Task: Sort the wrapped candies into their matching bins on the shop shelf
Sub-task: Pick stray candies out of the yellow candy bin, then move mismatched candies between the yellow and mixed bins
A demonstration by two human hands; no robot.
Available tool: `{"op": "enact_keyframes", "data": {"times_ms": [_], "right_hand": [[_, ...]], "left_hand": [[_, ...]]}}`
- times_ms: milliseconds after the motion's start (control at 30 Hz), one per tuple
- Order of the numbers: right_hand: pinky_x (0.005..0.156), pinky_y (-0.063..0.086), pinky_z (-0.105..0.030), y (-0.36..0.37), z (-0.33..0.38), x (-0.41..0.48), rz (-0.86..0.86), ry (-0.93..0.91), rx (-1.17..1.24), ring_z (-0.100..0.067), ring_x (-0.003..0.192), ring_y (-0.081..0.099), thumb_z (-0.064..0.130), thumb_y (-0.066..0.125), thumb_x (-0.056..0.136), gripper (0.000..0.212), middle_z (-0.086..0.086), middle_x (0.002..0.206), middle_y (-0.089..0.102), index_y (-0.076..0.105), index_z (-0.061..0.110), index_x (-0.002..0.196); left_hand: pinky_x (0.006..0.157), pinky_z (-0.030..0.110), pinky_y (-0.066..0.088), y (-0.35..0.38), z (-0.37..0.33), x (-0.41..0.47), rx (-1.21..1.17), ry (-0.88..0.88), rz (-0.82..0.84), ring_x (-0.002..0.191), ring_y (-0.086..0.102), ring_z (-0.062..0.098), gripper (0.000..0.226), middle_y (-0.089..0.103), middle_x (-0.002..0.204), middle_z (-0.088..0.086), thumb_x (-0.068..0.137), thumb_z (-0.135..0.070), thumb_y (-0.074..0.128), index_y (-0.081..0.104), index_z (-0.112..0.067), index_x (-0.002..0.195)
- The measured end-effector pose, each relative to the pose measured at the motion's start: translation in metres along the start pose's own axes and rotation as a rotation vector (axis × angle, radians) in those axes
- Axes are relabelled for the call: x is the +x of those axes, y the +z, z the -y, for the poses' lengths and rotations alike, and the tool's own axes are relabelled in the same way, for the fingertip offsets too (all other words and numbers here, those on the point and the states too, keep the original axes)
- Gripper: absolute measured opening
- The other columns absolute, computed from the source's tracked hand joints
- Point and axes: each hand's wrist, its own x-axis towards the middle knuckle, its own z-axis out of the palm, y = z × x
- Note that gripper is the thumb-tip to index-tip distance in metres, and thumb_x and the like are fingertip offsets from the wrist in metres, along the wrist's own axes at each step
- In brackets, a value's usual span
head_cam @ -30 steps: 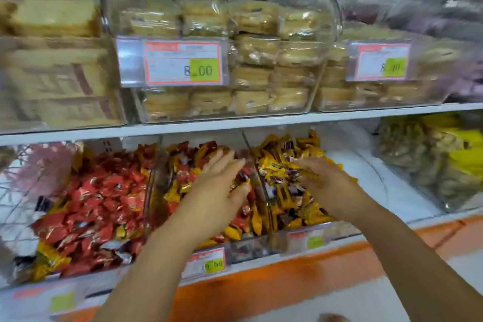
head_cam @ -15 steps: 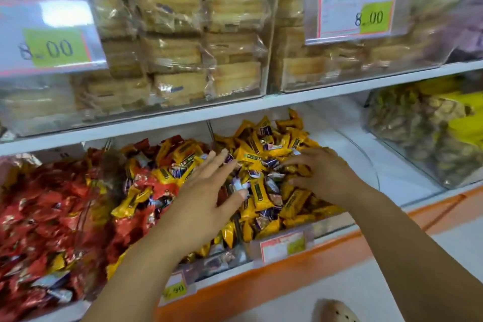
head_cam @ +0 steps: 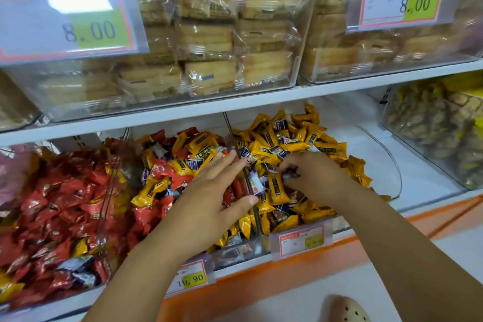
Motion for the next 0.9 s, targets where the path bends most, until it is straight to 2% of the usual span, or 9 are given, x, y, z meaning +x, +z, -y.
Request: {"op": "enact_keyframes", "data": {"times_ms": [67,133,267,400,500,567,667,767,900], "right_hand": [[0.08,0.041,-0.019,-0.006,-0.003,-0.002,-0.04,0.034,0.084,-0.008,0.093,0.054,0.016,0.065,0.089,0.025,0.004,0.104,0.061,0.066,0.023,0.113],[0.08,0.042,-0.019,-0.017,-0.006,-0.005,-0.048,0.053,0.176,-0.007,0.093,0.055,0.014,0.065,0.089,0.026,0.009,0.098,0.058,0.065,0.028,0.111],[0.07,0.048,-0.019,-0.028,-0.006,-0.012,0.095,0.036,0.135,-0.006,0.09,0.058,0.012,0.061,0.09,0.029,0.012,0.105,0.06,0.063,0.039,0.101],[0.084,0.045,-0.025,-0.007,0.005,-0.013,0.231,0.014,-0.156,-0.015,0.109,0.053,0.02,0.063,0.089,0.031,0.004,0.122,0.055,0.061,0.024,0.12],[0.088,0.049,-0.035,0.004,0.007,-0.011,0.217,0.003,-0.242,-0.021,0.105,0.054,0.01,0.06,0.087,0.027,-0.005,0.119,0.058,0.064,0.013,0.113],[0.085,0.049,-0.035,0.004,0.009,-0.01,0.235,0.013,-0.283,-0.023,0.103,0.056,0.009,0.056,0.089,0.023,-0.009,0.115,0.061,0.065,0.008,0.11],[0.088,0.045,-0.029,-0.009,0.019,-0.012,0.256,0.022,-0.295,-0.023,0.107,0.057,0.012,0.051,0.095,0.024,-0.01,0.12,0.061,0.067,0.008,0.113],[0.087,0.043,-0.025,-0.034,0.026,-0.017,0.163,0.057,-0.21,-0.018,0.105,0.056,0.018,0.054,0.096,0.023,-0.004,0.12,0.06,0.067,0.016,0.115],[0.065,0.038,-0.013,-0.041,0.04,-0.016,-0.149,-0.005,0.098,-0.006,0.08,0.05,0.021,0.061,0.092,0.012,0.005,0.102,0.058,0.067,0.024,0.102]], "left_hand": [[0.112,0.02,-0.002,-0.001,0.003,-0.001,0.001,-0.005,-0.001,0.139,-0.014,-0.012,0.07,-0.005,0.153,-0.034,0.081,-0.067,0.039,0.01,-0.053,0.144],[0.114,0.021,0.0,-0.002,0.004,-0.002,0.002,-0.004,0.003,0.14,-0.013,-0.011,0.07,-0.005,0.153,-0.033,0.081,-0.068,0.039,0.01,-0.055,0.143],[0.115,0.023,0.0,-0.002,0.002,-0.001,0.004,-0.012,0.011,0.139,-0.015,-0.012,0.073,-0.006,0.153,-0.033,0.078,-0.07,0.037,0.009,-0.054,0.144],[0.115,0.024,0.0,-0.004,0.0,0.0,-0.002,-0.016,0.002,0.139,-0.014,-0.012,0.076,-0.005,0.153,-0.033,0.075,-0.07,0.038,0.012,-0.052,0.144],[0.118,0.027,0.005,-0.005,-0.001,0.0,-0.009,-0.02,-0.001,0.139,-0.014,-0.011,0.076,-0.004,0.154,-0.032,0.075,-0.069,0.04,0.015,-0.051,0.145],[0.119,0.029,0.012,-0.006,0.0,-0.002,-0.018,-0.024,-0.003,0.139,-0.012,-0.012,0.075,-0.003,0.153,-0.033,0.076,-0.068,0.041,0.015,-0.051,0.144],[0.117,0.024,0.005,-0.008,0.007,-0.008,-0.004,-0.027,-0.025,0.139,-0.011,-0.012,0.069,-0.001,0.154,-0.032,0.083,-0.061,0.047,0.018,-0.05,0.145],[0.112,0.017,0.0,-0.014,0.016,-0.016,0.011,-0.04,-0.05,0.14,-0.011,-0.012,0.066,0.0,0.153,-0.032,0.088,-0.054,0.051,0.021,-0.047,0.146],[0.112,0.016,0.0,-0.024,0.027,-0.027,0.027,-0.056,-0.086,0.14,-0.01,-0.011,0.065,0.004,0.155,-0.027,0.089,-0.05,0.053,0.026,-0.041,0.147]]}}
